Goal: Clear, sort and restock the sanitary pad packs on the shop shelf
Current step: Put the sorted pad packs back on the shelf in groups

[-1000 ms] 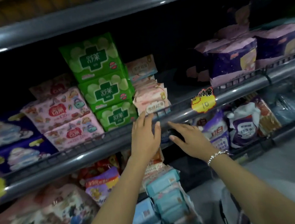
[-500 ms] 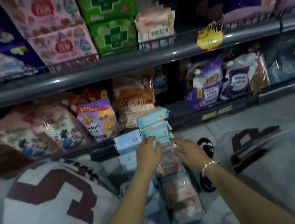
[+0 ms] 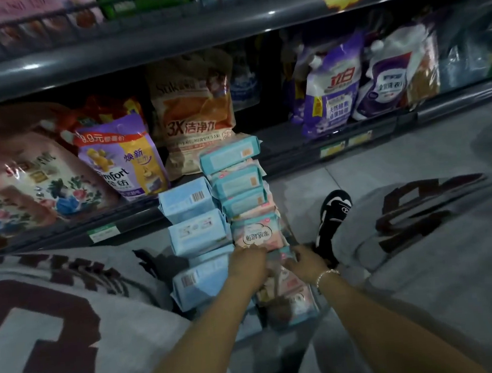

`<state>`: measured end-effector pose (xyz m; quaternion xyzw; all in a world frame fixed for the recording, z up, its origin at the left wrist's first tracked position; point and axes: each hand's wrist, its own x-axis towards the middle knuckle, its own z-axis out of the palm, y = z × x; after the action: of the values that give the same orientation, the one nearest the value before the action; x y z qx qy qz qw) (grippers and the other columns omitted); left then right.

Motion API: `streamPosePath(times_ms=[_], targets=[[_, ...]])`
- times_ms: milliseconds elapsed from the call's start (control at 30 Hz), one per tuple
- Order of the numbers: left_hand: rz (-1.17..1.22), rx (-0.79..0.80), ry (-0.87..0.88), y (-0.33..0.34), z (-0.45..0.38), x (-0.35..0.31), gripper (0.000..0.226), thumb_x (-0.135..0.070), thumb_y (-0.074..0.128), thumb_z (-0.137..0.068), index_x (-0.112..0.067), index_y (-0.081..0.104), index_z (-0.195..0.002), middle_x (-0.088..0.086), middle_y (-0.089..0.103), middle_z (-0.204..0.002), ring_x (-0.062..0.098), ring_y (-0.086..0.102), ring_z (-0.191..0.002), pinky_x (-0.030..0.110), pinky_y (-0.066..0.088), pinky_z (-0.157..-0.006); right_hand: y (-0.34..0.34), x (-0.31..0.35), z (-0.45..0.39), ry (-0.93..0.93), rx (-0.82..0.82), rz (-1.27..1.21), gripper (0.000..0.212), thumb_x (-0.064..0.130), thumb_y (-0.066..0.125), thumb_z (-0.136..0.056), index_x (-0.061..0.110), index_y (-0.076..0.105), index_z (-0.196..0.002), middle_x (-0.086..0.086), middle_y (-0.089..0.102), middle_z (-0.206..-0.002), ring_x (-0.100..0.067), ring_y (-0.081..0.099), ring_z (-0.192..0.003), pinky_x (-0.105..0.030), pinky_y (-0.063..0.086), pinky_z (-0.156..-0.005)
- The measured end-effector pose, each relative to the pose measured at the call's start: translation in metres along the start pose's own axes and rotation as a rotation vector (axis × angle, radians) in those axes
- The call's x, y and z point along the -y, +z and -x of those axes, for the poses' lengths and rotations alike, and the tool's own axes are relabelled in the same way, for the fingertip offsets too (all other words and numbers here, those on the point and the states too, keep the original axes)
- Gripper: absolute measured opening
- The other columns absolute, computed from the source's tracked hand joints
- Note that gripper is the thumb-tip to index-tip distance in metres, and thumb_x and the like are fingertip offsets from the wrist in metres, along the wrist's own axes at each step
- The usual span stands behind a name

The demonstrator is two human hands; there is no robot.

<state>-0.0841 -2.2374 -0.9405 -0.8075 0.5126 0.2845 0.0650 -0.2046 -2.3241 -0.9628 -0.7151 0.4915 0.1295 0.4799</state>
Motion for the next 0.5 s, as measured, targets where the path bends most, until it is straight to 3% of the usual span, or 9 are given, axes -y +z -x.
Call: streamPosePath(times_ms=[67,233,300,400,500], targets=[[-0.043,0.051,-0.017,0.003,-0.003,-0.001,0.050,-0.037,0.061,-0.090,-0.018,0.049,-0.134,0.010,0.058,-0.127,0.029,0.058,-0.112,0.032,0.044,-0.087,0.003,-0.011,-0.005,0.065,0.027,-0.010,0.021,0.023,0.057,-0.096,0.010,0.060,-0.113,-0.007,0.063,-0.108,-0.015,0.054,-0.087,-0.020,0.041,-0.058],[-0.118,0.141,-0.066,0.008,-0.015,-0.003,0.049,-0.035,0.057,-0.094,-0.020,0.046,-0.139,0.006,0.058,-0.126,0.025,0.058,-0.113,0.029,0.041,-0.081,0.008,-0.036,-0.015,0.251,0.122,-0.248,0.015,0.031,0.055,-0.097,0.018,0.053,-0.104,0.003,0.058,-0.088,-0.012,0.054,-0.075,-0.035,0.054,-0.082],[-0.094,0.174,-0.074,0.008,-0.019,-0.005,0.050,-0.027,0.057,-0.094,-0.020,0.042,-0.142,0.007,0.057,-0.128,0.026,0.057,-0.114,0.033,0.045,-0.085,0.012,-0.039,-0.018,0.314,0.150,-0.363,0.022,0.033,0.056,-0.096,0.015,0.057,-0.108,0.002,0.061,-0.086,-0.020,0.060,-0.082,-0.045,0.053,-0.092],[0.059,0.220,-0.091,0.006,-0.024,-0.007,0.051,-0.020,0.054,-0.095,-0.012,0.038,-0.143,0.011,0.051,-0.135,0.028,0.052,-0.121,0.034,0.044,-0.091,0.017,-0.045,-0.026,0.346,0.115,-0.493,0.031,0.030,0.062,-0.094,0.007,0.062,-0.116,-0.005,0.066,-0.092,-0.027,0.065,-0.090,-0.046,0.055,-0.088],[0.257,0.222,-0.141,0.006,-0.029,-0.006,0.047,-0.019,0.056,-0.094,-0.007,0.039,-0.137,0.013,0.049,-0.135,0.029,0.052,-0.119,0.034,0.045,-0.092,0.017,-0.047,-0.027,0.387,0.095,-0.615,0.022,0.022,0.064,-0.093,0.004,0.065,-0.106,-0.008,0.068,-0.086,-0.022,0.066,-0.077,-0.039,0.058,-0.070]])
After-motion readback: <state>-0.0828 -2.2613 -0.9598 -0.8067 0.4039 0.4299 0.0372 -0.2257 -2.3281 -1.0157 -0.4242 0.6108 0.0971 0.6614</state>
